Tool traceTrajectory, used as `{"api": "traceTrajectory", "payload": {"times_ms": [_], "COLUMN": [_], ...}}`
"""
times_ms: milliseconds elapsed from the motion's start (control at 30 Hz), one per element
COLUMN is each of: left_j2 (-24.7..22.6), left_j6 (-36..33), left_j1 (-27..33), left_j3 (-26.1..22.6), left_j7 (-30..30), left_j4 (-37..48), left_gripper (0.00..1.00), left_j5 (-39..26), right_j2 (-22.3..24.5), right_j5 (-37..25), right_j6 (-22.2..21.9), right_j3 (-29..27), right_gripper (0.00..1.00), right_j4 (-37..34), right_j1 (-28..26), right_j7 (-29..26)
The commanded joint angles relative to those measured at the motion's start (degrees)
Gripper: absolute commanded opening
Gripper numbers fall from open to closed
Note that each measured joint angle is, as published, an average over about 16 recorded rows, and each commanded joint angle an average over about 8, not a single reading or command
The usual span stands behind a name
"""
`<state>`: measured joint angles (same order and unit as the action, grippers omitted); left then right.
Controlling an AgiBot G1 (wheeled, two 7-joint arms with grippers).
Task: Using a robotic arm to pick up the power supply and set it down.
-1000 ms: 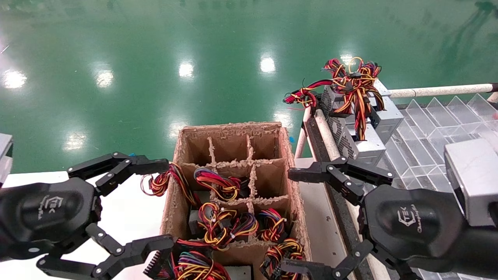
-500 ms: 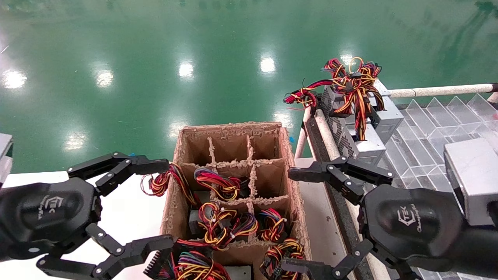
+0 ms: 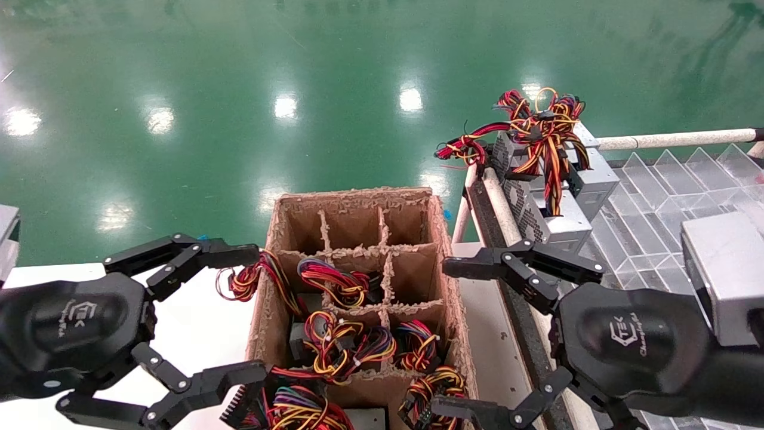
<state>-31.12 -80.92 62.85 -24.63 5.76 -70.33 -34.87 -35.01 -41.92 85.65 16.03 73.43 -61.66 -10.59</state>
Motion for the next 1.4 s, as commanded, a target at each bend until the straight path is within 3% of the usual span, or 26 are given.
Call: {"api": "traceTrajectory", "payload": {"times_ms": [33,1400], "left_j2": [0.00,0.00], "left_j6": [0.00,0.00], "left_j1": [0.00,0.00], "left_j3": [0.00,0.00], "left_j7": [0.00,0.00], "left_j4": [0.00,0.00], "left_gripper": [1.00,1.00], "left_j5": [0.00,0.00], "right_j2": [0.00,0.00], "right_j5": [0.00,0.01], "right_j6": [0.00,0.01], "right_j3": [0.00,0.00], "right_gripper": [1.00,1.00], "right_j4": [0.00,0.00], "right_j1": [0.00,0.00], "right_j7": [0.00,0.00]}}
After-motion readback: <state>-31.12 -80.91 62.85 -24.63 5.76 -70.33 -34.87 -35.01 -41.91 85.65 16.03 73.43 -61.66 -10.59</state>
